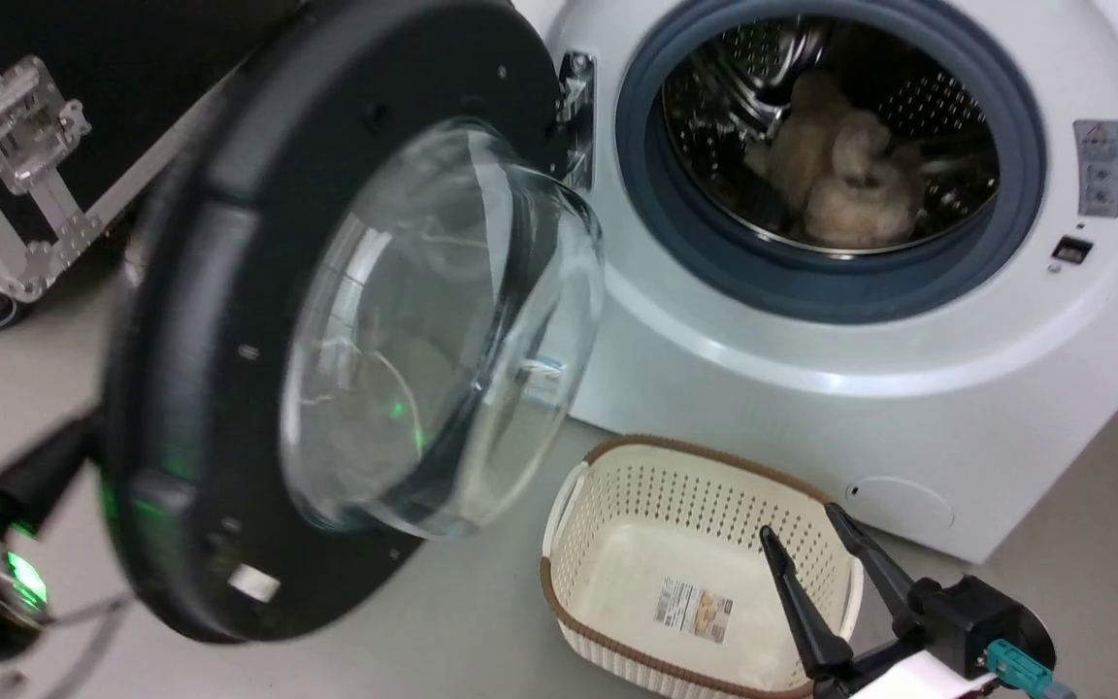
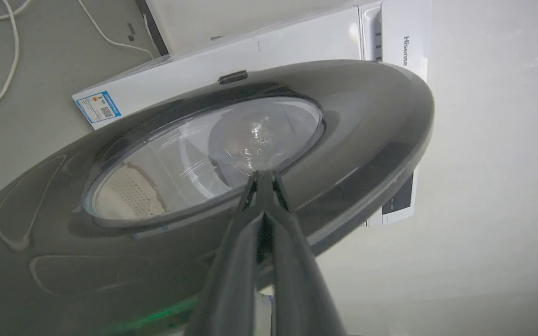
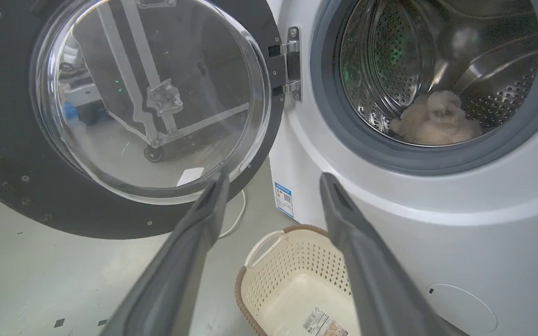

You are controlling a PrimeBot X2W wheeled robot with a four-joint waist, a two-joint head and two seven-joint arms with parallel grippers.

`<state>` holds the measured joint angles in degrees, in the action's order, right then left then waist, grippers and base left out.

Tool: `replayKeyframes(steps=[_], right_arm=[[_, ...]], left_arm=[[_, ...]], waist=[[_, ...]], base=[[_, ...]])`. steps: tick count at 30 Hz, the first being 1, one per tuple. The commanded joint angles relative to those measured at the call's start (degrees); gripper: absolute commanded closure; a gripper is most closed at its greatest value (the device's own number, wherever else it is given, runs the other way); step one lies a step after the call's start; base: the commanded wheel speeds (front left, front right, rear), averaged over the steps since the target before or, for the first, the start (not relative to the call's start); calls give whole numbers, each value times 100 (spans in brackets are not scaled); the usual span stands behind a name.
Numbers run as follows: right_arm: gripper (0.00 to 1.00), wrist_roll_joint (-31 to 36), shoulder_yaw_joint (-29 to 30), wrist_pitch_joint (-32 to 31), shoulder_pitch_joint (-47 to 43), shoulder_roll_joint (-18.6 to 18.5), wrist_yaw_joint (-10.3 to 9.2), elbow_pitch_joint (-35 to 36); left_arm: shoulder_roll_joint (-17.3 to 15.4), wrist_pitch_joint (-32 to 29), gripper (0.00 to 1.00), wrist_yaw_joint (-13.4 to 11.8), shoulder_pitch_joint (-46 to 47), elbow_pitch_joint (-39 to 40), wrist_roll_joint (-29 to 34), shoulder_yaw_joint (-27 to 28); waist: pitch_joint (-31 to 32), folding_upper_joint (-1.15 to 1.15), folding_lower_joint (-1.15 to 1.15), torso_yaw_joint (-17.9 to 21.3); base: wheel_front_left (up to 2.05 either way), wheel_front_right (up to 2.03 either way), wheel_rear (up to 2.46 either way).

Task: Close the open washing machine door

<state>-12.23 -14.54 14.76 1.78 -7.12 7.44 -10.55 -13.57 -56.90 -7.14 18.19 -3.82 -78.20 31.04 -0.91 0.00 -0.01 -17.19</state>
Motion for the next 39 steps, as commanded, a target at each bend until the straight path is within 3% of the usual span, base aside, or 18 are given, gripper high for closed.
replayKeyframes(steps=[1, 8, 15, 16, 17, 22, 25, 29, 30, 31, 39], right_arm=[[0, 54, 69, 24, -45, 29, 5, -27], [0, 161, 403, 24, -105, 100, 5, -67], [0, 236, 585, 24, -99, 64, 5, -65], [0, 240, 605, 24, -96, 55, 5, -66], [0, 240, 605, 17, -52, 10, 5, -51], [0, 221, 593, 6, 67, -122, 5, 12], [0, 136, 598, 4, 182, -280, 5, 44], [0, 46, 641, 8, 251, -363, 5, 20], [0, -10, 617, 12, 324, -381, 5, -5], [0, -10, 617, 12, 324, -381, 5, -5], [0, -149, 520, 22, 592, -328, 5, -116]], left_arm=[[145, -115, 100, -17, -238, 127, -55, -88], [865, -321, 100, 10, -1041, 761, -164, -624], [1063, 21, 100, 182, -1709, 1035, -697, -1612], [1065, 155, 100, 225, -1788, 1039, -862, -1845], [1067, 658, 100, 403, -1947, 1018, -1252, -2529], [1068, 1428, 100, 710, -1889, 838, -1676, -3310], [1069, 2132, 100, 1033, -1545, 460, -1893, -3936], [1069, 2646, 100, 1188, -1150, 203, -2043, -4346], [1069, 2955, 100, 1256, -871, 10, -2074, -4551], [1069, 2955, 100, 1256, -871, 10, -2074, -4551], [1069, 4280, 100, 1425, 254, -801, -2220, -4914]], waist=[[85, 0, 1, 23], [234, 0, 1, 225], [204, 0, 1, 627], [185, 0, 1, 697], [62, 0, 1, 958], [-220, 0, 1, 1386], [-553, 0, 1, 1898], [-797, 0, 1, 2272], [-966, 0, 1, 2569], [-966, 0, 1, 2569], [-1362, 0, 1, 3672]], base=[[0, 0, 0], [0, 0, 0], [0, 0, 0], [0, 0, 0], [0, 0, 0], [0, 0, 0], [0, 0, 0], [0, 0, 0], [0, 0, 0], [0, 0, 0], [0, 0, 0]])
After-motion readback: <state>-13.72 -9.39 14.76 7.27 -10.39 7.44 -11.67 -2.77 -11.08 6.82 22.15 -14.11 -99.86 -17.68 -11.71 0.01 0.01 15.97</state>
